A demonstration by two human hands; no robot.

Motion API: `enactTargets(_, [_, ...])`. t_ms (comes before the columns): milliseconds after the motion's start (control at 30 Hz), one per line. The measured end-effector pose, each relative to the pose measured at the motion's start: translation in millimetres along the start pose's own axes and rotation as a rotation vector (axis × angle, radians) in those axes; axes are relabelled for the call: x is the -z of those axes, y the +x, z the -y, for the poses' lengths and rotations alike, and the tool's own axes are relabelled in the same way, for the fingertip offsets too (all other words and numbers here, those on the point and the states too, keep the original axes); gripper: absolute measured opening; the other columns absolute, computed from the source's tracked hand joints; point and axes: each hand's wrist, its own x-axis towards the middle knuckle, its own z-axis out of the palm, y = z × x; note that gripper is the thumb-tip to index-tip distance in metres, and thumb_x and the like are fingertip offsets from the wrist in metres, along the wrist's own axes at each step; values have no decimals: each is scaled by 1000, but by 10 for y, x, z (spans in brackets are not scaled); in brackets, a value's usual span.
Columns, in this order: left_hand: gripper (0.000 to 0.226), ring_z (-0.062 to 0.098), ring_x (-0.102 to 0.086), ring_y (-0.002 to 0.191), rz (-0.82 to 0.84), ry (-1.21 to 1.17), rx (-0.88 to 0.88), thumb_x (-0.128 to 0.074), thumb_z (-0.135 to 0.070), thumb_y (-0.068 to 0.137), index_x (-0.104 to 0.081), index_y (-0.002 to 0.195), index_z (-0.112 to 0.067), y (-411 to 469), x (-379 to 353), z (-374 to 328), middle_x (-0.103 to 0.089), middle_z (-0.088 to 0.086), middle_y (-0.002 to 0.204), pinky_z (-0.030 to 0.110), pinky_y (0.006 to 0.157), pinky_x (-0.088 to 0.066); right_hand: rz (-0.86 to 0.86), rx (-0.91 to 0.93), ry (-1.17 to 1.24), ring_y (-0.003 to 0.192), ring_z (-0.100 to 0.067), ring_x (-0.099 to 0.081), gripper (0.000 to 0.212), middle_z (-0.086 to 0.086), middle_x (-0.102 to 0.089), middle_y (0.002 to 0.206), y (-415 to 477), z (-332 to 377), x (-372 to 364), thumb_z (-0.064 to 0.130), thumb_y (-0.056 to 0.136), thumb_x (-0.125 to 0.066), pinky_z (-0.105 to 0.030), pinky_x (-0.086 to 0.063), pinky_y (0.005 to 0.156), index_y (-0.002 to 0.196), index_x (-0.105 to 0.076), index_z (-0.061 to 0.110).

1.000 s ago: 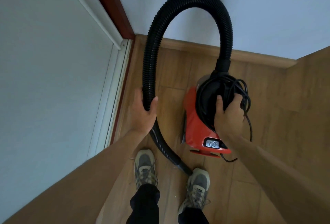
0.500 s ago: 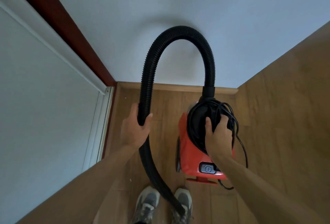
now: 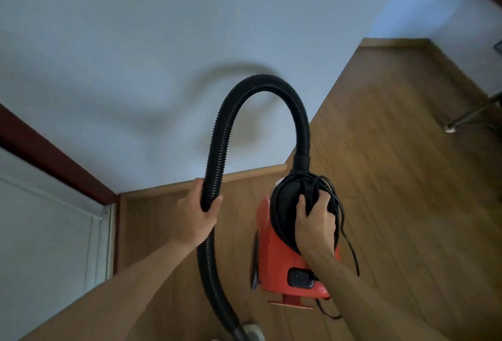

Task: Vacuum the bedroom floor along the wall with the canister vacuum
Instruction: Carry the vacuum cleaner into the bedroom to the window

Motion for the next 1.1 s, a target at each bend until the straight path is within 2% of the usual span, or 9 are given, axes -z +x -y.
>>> enactTargets(67, [18,14,-58,48,19,-16,-42,-62,-31,95,-49,104,-23,89,66,-352,-58,0,65,33,42,-52,-51,-7,-1,66,-25,-61,43,-7,-59,73,16,126,309,41,103,-40,-39,-50,57,135,-35,13])
enactTargets(200, [25,12,-60,50,-3,-2,-135,-66,-25,93,-47,109,-24,253,237,-1093,-60,0,60,17,43,-46,-156,-11,-10,63,-28,-62,40,-10,-61,72,67,357,958,41,102,-40,-44,-54,57,131,-35,15])
enactTargets(367, [32,11,-60,52,42,7,-224,-65,-28,94,-50,120,-18,393,422,-2078,-59,-8,66,8,44,-39,-293,-24,34,59,-24,-59,36,-7,-57,69,90,663,1935,39,103,-42,-35,-45,49,126,-39,11])
enactTargets(567, [38,8,-59,52,144,-28,-405,-65,-28,94,-50,128,-15,431,363,-3489,-58,-10,70,9,41,-42,-495,-68,113,63,-16,-53,32,1,-51,73,23,945,3201,37,103,-43,-38,-48,61,122,-42,12])
enactTargets(733, [34,8,-59,63,210,-27,-588,-64,-30,94,-53,123,-15,286,122,-4565,-67,-1,93,8,45,-39,-666,-183,164,94,-37,-63,38,-15,-63,102,-90,913,4190,37,102,-44,-37,-48,71,130,-41,11])
enactTargets(833, [31,9,-63,71,279,-34,-684,-63,-33,95,-52,121,-19,107,-110,-5042,-65,-4,99,8,49,-40,-760,-262,170,101,-40,-62,40,-20,-64,110,-255,712,4681,36,103,-45,-35,-42,71,131,-41,9])
enactTargets(900, [30,8,-62,68,347,-60,-738,-63,-30,95,-53,121,-17,-75,-274,-5362,-64,-2,97,9,43,-43,-813,-287,170,99,-41,-62,38,-20,-64,107,-423,529,4969,37,102,-45,-37,-46,73,128,-41,9])
enactTargets(1000, [27,10,-63,69,420,-74,-776,-64,-27,95,-52,117,-17,-415,-568,-5813,-63,-1,95,11,47,-48,-863,-321,172,90,-41,-64,37,-18,-61,100,-757,195,5417,42,100,-45,-51,-57,73,121,-43,12])
enactTargets(1100, [22,16,-67,72,479,-76,-804,-66,-33,92,-51,107,-26,-818,-859,-6174,-65,-3,89,34,58,-60,-919,-346,151,84,-40,-64,36,-18,-61,97,-1183,-184,5876,44,99,-46,-55,-58,68,118,-43,13])
